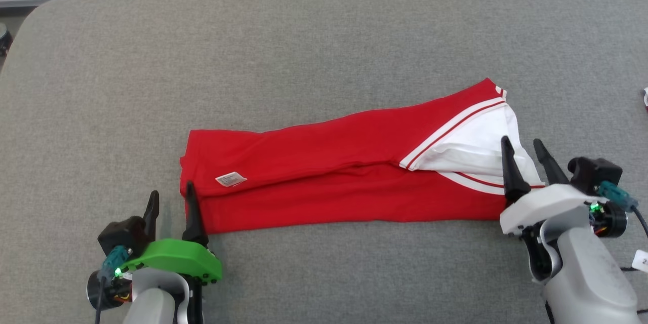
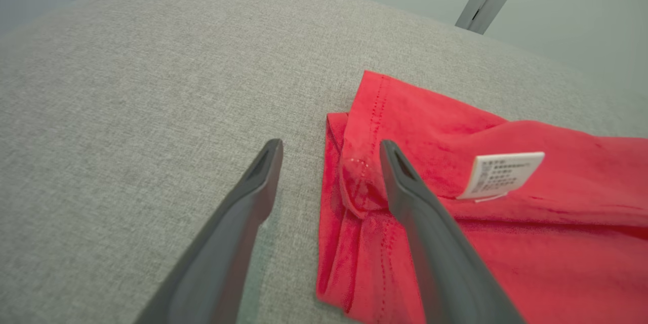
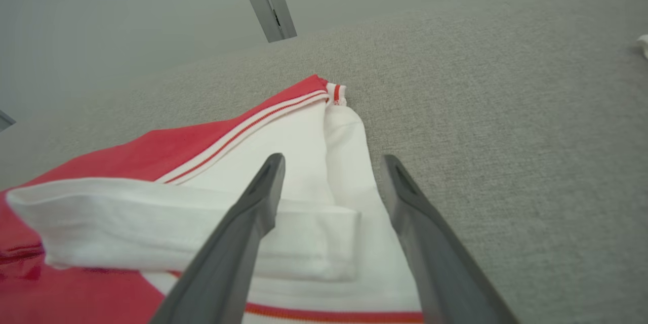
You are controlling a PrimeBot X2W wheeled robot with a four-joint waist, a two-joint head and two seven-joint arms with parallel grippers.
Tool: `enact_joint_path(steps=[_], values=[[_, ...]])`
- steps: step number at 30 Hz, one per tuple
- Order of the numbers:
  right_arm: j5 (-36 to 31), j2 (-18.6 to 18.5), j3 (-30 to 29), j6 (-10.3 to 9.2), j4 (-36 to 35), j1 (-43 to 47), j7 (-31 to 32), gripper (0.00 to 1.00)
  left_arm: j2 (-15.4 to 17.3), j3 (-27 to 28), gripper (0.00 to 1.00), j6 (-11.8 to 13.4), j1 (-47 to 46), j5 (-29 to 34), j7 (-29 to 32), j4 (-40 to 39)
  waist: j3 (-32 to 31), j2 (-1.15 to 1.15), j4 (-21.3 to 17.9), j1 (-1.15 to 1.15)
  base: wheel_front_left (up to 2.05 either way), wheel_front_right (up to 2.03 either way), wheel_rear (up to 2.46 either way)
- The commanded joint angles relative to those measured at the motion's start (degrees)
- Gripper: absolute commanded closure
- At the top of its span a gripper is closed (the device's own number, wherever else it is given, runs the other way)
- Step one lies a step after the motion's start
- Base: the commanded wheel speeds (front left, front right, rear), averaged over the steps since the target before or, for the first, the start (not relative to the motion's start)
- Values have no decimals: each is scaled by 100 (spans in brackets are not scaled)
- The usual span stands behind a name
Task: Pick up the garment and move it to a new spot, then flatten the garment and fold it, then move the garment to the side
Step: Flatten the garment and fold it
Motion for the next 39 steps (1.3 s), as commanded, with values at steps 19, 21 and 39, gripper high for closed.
enact_joint_path(steps=[19,21,39], values=[[-1324,-6,-289,-10,2894,-643,202,100,29,-529,0,138,223,-171,3,-452,45,0,318,0,0,0,0],[-1182,33,-183,-6,2922,-647,163,100,28,-522,0,139,256,-129,3,-446,0,0,235,0,0,0,0],[-1026,-291,-1064,-11,797,-185,-16,100,31,-847,0,39,452,-148,3,-434,-429,0,-768,0,0,0,0]])
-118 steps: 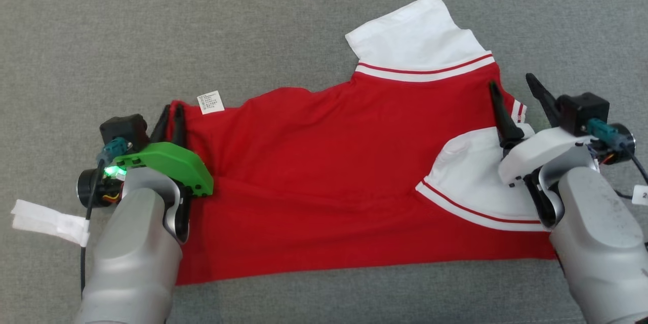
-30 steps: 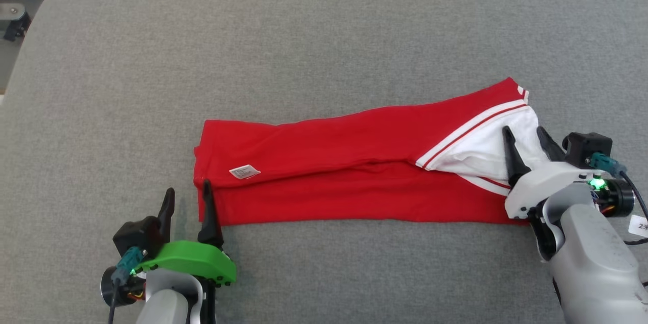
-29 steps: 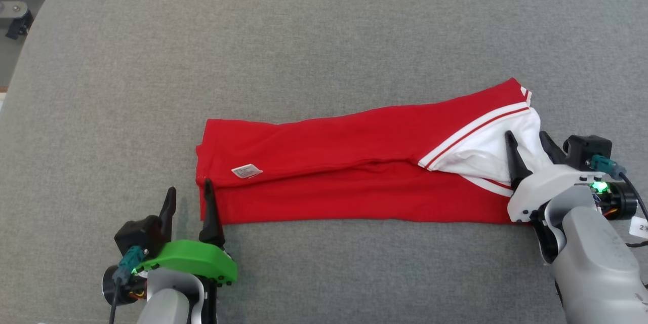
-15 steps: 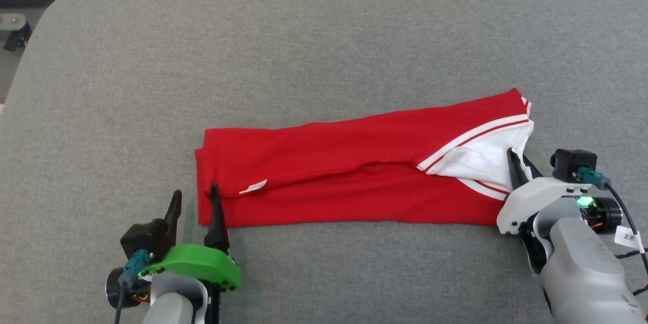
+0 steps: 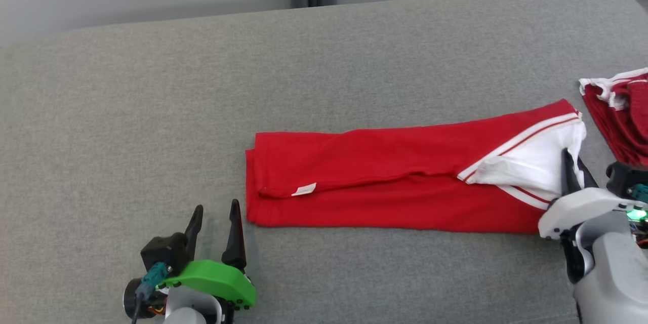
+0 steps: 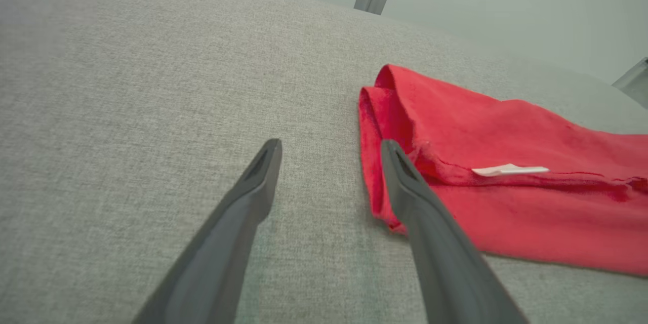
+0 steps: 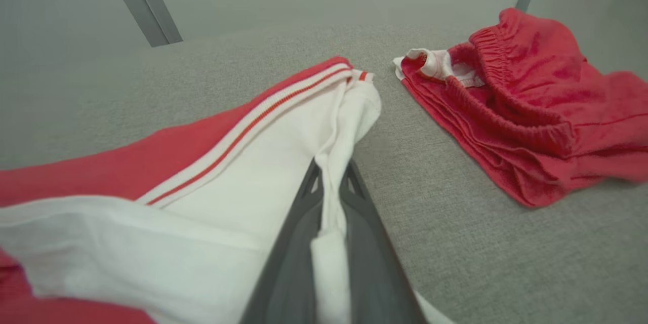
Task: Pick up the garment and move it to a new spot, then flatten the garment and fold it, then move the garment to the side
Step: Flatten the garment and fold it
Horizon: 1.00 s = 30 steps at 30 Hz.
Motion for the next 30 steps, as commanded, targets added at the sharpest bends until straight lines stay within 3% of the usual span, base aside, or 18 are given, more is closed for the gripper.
enact_joint_path(steps=[1,6,13,19,26,27,28,29,30], values=[[114,112,163,-11,-223,13,-8,100,35,-16,0,41,-34,-44,3,-20,-73,0,-138,0,0,0,0],[747,354,1142,-10,-908,-18,-9,100,36,-74,0,36,-119,-60,3,11,-40,0,-20,0,0,0,0],[2125,386,3064,-10,-1584,-105,-9,100,36,-124,0,54,-73,25,3,21,17,0,436,0,0,0,0],[2699,391,4078,-9,-1467,-440,-9,100,32,-308,0,89,-128,-128,3,1,109,0,1013,0,0,0,0],[3164,390,4790,-9,-1105,-849,-9,100,31,-438,0,106,-169,-198,3,70,174,0,1530,0,0,0,0],[3219,387,4845,-9,-1043,-914,-9,86,31,-435,0,106,-162,-209,3,83,175,0,1560,0,0,0,0],[3267,385,4881,-9,-998,-970,-9,51,30,-441,0,107,-158,-216,3,96,171,0,1580,0,0,0,0],[3306,387,4892,-9,-984,-1012,-9,0,30,-448,0,116,-155,-217,3,103,168,0,1590,0,0,0,0],[3335,388,4855,-9,-1017,-1068,-9,0,30,-445,0,131,-145,-211,3,111,162,0,1586,0,0,0,0]])
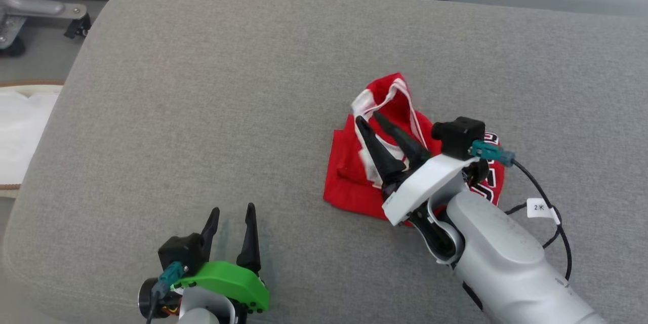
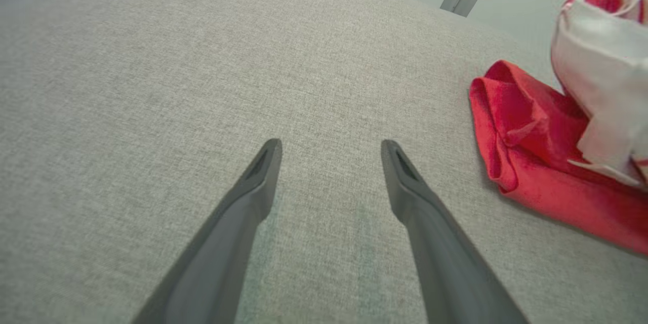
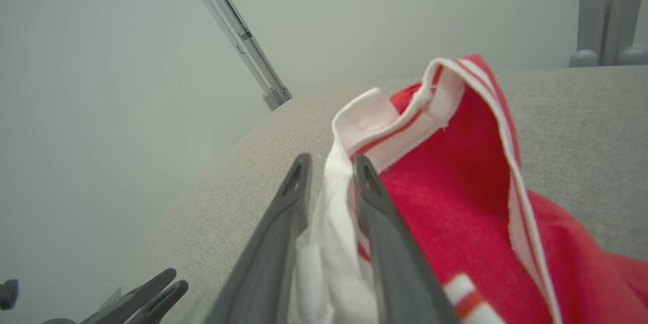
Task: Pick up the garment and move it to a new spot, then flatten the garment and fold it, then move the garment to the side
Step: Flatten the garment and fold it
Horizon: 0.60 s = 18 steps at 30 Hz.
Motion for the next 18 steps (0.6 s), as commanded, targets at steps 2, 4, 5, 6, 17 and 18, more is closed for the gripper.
enact_joint_path(steps=[2,4,5,6,17,18], values=[[-5,-32,-145,-6,-66,-84,-9,0,24,41,0,56,-41,-4,3,9,2,0,41,0,0,0,0],[-209,-42,-372,-7,-61,-58,-9,0,23,86,0,74,-39,4,3,-13,-14,0,-62,0,0,0,0],[-332,-40,-509,-6,-56,-23,-9,0,22,122,0,77,-41,29,2,-28,-28,0,-121,0,0,0,0],[-530,-39,-716,-6,-47,42,-9,0,24,155,0,67,-44,66,3,-48,-37,0,-186,0,0,0,0],[-2575,-23,-3085,-6,-239,1125,-9,0,27,502,0,4,-3,957,3,-289,-237,0,-860,0,0,0,0],[-2639,-24,-3231,-6,-250,1239,-10,0,26,538,0,-5,23,1071,3,-291,-264,0,-901,0,0,0,0]])
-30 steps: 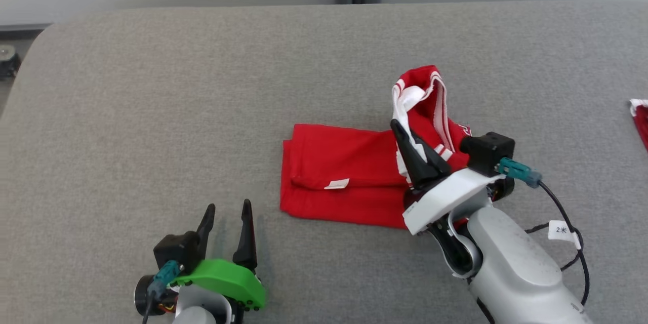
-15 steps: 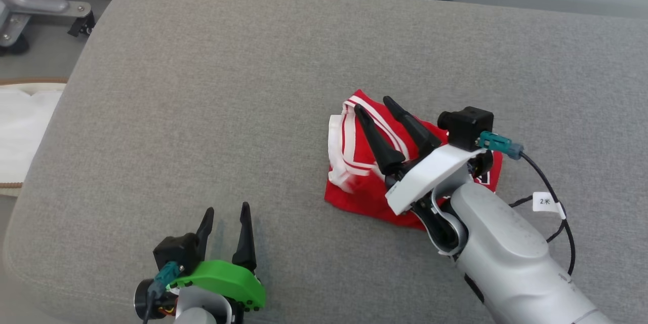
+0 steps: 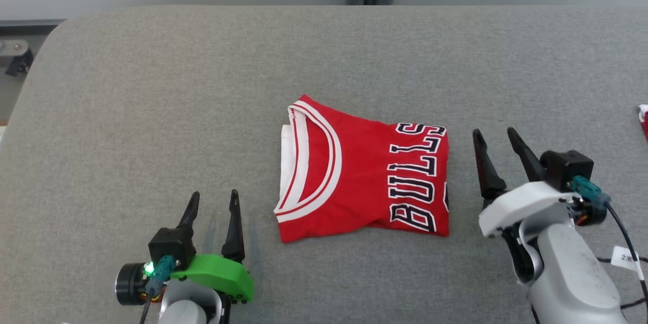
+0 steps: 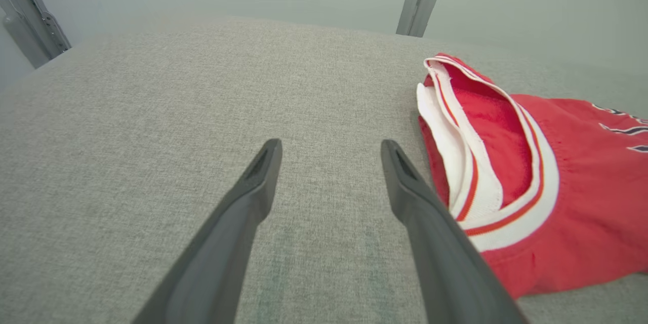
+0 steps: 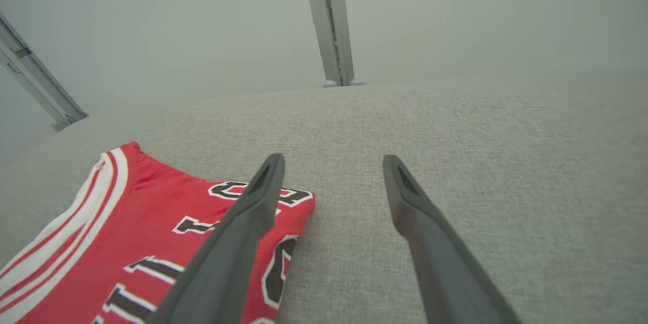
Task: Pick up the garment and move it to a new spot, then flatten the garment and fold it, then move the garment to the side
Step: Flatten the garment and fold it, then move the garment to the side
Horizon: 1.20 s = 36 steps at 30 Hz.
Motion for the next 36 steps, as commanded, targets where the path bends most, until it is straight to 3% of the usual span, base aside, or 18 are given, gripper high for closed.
enact_joint_path(steps=[1,10,20,24,32,36], values=[[-108,-17,-131,-6,-11,188,-9,0,28,77,0,-5,46,117,3,-17,-152,0,-214,0,0,0,0],[-651,-16,-713,-7,-81,982,-10,0,29,286,0,-43,434,937,3,-96,-449,0,-427,0,0,0,0],[-521,-19,-716,-7,4,1518,-9,0,28,436,0,-40,832,978,3,-158,-677,0,-447,0,0,0,0],[-559,-17,-508,-7,-7,1407,-9,0,28,364,0,-15,783,911,3,-256,-547,0,-390,0,0,0,0],[-541,-20,496,-7,-38,256,-10,0,28,54,0,-20,284,780,3,-418,166,0,-156,0,0,0,0],[-529,-33,865,-7,702,-290,-9,0,28,-24,0,-18,79,672,3,-372,389,0,11,0,0,0,0]])
